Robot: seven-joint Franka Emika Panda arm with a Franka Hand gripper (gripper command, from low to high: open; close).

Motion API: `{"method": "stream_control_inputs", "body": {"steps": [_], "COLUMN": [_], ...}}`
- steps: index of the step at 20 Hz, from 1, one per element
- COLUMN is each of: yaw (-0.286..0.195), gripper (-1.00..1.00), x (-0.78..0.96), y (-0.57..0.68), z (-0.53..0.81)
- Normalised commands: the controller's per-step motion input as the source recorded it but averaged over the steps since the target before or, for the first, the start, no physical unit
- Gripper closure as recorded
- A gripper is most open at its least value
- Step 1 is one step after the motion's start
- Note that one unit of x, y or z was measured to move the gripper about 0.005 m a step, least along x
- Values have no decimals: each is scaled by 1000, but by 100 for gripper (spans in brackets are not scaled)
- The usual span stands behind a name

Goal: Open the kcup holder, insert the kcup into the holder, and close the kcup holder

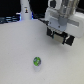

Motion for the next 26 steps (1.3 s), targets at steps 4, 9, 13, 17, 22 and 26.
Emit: {"method": "stream_control_inputs", "body": {"steps": [4,9,13,17,22,26], "yaw": [-98,-108,-185,-209,-204,-215], "gripper": [100,-100,-100,-100,-100,-100], "x": [919,445,394,399,379,357], "y": [-356,-203,-401,-484,-575,-603], "z": [182,181,201,188,169,56]}}
